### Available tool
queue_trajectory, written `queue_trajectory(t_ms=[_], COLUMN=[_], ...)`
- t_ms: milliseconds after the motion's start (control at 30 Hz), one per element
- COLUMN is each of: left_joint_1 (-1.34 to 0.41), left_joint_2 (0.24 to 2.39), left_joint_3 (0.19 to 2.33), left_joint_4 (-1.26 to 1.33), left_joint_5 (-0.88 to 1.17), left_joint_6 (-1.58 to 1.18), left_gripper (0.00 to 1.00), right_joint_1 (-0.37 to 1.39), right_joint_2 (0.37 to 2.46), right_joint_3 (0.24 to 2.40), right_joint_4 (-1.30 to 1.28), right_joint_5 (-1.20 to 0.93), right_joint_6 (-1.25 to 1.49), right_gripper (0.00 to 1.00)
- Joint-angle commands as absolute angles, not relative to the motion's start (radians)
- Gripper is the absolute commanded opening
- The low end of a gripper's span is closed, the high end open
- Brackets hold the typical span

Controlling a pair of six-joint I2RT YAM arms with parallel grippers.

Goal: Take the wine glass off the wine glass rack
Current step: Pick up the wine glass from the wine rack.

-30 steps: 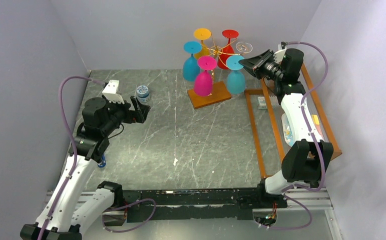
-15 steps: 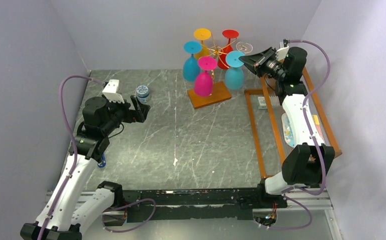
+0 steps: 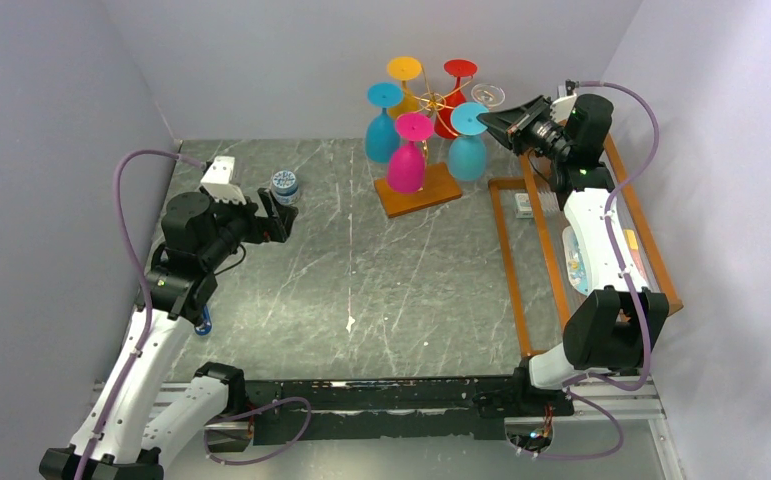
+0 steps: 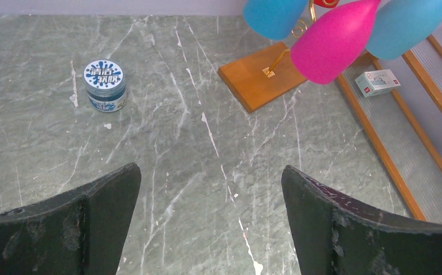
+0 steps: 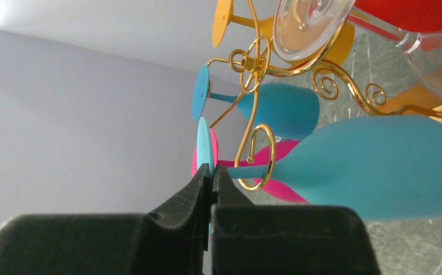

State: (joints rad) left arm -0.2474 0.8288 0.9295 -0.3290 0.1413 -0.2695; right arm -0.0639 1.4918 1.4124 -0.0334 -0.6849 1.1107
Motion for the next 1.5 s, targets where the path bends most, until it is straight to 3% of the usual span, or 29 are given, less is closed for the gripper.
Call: queue_trajectory(t_ms=[0, 767, 1467], left_joint_1=[-0.241, -0.241, -0.241], left_joint_2=[0.828, 0.842, 0.848], left_joint_3=[0.969, 0.987, 1.019], left_joint_4=[-0.334, -0.349, -0.349], left_joint_5=[0.125, 0.149, 0.143], left_joint_6=[-0.259, -0.246, -0.243], left_gripper=[0.97, 0.97, 0.97], right_joint_1=[-0.072, 0.024, 0.032], right_joint_2=[1.474, 1.486, 1.558], right_joint_3=[1.412, 1.42, 1.422], right_joint_4=[-0.067, -0.105, 0.048], right_joint_5=[-0.698, -0.608, -0.488], right_joint_6=[1.086, 1.091, 1.239], right_gripper=[0.0, 0.0, 0.0])
